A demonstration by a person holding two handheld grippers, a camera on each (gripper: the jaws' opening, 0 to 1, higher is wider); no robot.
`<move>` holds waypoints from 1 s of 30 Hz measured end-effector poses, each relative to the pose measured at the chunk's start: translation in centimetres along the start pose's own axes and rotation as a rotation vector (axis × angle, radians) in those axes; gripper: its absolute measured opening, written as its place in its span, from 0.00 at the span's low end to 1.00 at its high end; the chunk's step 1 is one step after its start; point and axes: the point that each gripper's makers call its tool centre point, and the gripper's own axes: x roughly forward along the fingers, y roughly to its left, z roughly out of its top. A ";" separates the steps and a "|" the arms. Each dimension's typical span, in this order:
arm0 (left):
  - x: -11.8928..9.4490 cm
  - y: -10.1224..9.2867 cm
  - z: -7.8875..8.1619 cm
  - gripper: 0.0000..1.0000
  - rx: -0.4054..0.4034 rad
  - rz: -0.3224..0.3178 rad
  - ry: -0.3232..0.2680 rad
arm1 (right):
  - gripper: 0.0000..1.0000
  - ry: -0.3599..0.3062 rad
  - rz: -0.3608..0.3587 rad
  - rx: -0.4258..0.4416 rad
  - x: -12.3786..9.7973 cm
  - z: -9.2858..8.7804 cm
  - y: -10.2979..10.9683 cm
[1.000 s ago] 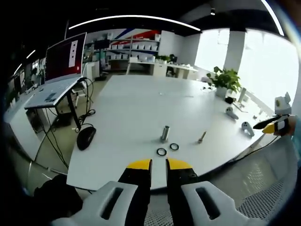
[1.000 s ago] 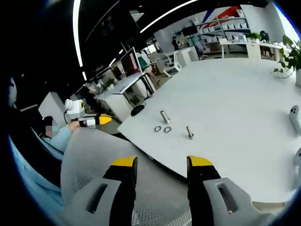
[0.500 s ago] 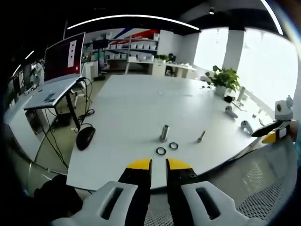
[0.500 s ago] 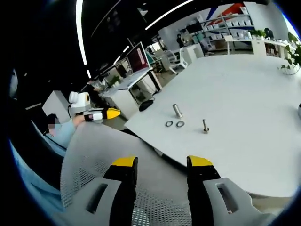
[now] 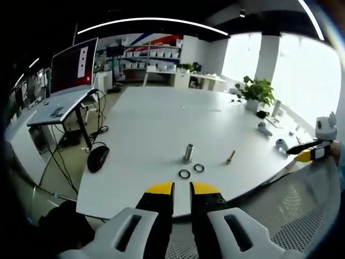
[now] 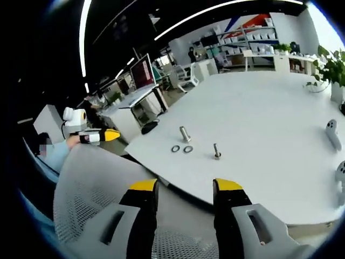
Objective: Place the washer onto the threaded stud by aligning its center hole with the stud, sliding it down to the base, and recovering from edge contact or off-axis alignment until the washer reaches the visible bottom stop.
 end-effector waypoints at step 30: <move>0.1 0.0 0.2 0.08 -0.005 0.005 -0.003 | 0.41 0.189 0.116 -0.129 0.3 -1.5 1.0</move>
